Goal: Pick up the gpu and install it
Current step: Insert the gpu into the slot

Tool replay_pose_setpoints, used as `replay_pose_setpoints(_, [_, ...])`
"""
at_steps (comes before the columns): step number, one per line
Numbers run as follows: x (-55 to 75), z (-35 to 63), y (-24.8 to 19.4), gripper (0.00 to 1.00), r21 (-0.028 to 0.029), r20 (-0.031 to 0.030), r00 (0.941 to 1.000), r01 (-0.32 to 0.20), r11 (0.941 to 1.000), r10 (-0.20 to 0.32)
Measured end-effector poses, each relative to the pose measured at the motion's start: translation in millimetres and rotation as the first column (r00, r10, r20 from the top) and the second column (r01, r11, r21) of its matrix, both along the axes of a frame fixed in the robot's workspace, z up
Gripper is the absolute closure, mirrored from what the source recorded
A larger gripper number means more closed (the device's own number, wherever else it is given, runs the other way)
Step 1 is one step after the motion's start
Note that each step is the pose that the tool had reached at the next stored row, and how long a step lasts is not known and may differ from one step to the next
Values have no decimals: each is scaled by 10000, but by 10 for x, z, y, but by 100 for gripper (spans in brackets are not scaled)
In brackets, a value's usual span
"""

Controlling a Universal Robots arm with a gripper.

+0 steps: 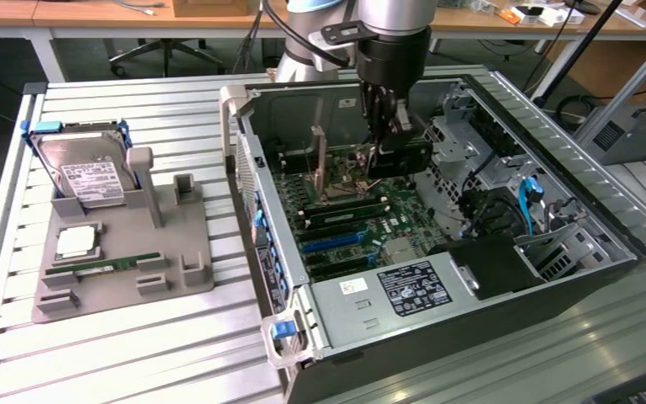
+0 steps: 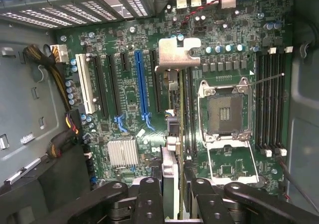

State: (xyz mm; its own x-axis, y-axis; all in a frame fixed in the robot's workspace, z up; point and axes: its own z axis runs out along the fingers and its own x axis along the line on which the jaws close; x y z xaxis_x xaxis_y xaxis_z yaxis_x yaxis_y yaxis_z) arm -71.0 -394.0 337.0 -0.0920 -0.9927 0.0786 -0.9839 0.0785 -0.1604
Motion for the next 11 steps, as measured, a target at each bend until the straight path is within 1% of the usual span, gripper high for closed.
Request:
replay_pose_setpoints(4, [0, 0, 0, 73, -13, 0, 9998, -201, 9998, 201])
replay_pose_setpoints(7, [0, 0, 0, 73, -12, 0, 9997, -228, 9997, 228])
replay_pose_setpoints(8, [0, -2, 0, 73, -10, -48, 9997, -228, 9997, 228])
replay_pose_setpoints(9, [-1, -3, 0, 73, -9, -147, 9996, -228, 9997, 228])
replay_pose_setpoints(11, [0, -6, -1, 73, -3, -430, 9988, -229, 9997, 228])
